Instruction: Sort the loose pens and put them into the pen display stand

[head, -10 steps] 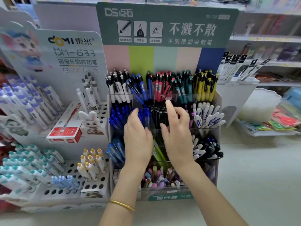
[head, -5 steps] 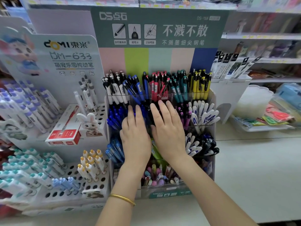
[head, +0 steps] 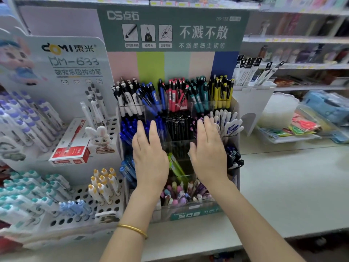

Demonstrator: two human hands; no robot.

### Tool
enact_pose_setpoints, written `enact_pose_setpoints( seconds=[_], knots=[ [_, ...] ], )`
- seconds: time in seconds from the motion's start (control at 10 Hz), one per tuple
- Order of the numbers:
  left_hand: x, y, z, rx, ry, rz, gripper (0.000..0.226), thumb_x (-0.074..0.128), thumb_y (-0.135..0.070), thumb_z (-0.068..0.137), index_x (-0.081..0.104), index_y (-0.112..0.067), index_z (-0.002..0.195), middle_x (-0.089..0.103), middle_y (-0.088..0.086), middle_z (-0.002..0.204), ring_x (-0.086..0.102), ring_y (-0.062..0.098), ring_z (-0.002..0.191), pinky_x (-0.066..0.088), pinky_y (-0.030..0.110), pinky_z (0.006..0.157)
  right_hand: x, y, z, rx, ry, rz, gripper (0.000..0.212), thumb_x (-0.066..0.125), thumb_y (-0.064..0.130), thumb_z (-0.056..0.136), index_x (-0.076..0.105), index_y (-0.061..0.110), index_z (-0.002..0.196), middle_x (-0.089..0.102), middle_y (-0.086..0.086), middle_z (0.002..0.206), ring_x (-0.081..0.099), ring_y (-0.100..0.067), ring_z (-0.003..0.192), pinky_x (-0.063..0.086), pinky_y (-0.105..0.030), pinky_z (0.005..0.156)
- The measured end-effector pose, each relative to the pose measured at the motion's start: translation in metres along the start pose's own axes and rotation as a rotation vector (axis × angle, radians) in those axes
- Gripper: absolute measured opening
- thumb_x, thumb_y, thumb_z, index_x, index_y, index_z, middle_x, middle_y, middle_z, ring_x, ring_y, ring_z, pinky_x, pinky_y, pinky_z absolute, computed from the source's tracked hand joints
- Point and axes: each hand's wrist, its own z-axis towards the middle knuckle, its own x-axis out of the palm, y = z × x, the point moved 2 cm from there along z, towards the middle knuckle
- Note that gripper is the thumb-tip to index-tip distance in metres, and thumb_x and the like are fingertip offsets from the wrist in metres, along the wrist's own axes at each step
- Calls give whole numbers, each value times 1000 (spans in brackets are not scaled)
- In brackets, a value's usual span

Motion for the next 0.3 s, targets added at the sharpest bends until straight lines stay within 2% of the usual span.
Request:
enact_pose_setpoints(
  seconds=[0.1, 0.2, 0.3],
  knots=[
    [-3, -8, -8, 3, 9, 7, 68, 44, 7, 89, 22, -11, 150, 9, 18, 159, 13, 34, 142, 25, 47, 113, 5, -3, 3, -46, 65, -72, 64, 69, 8, 79, 45, -4, 137, 45, -22, 142, 41, -33, 135, 32, -41, 112],
    [-16, -20, -18, -5, -9, -44, 67, 44, 7, 90, 22, -12, 150, 9, 15, 159, 10, 32, 143, 21, 46, 115, -6, -9, 4, -73, 107, 82, 64, 61, 6, 85, 37, 2, 143, 39, -16, 148, 32, -27, 141, 28, -34, 115],
    [-37, -32, -35, -23, -110, -130, 64, 45, 6, 91, 25, -12, 149, 12, 12, 159, 9, 27, 144, 13, 34, 119, -35, -27, 4, 28, 132, 407, 58, 48, 3, 93, 30, 11, 147, 33, -5, 153, 22, -16, 144, 15, -23, 117]
  ],
)
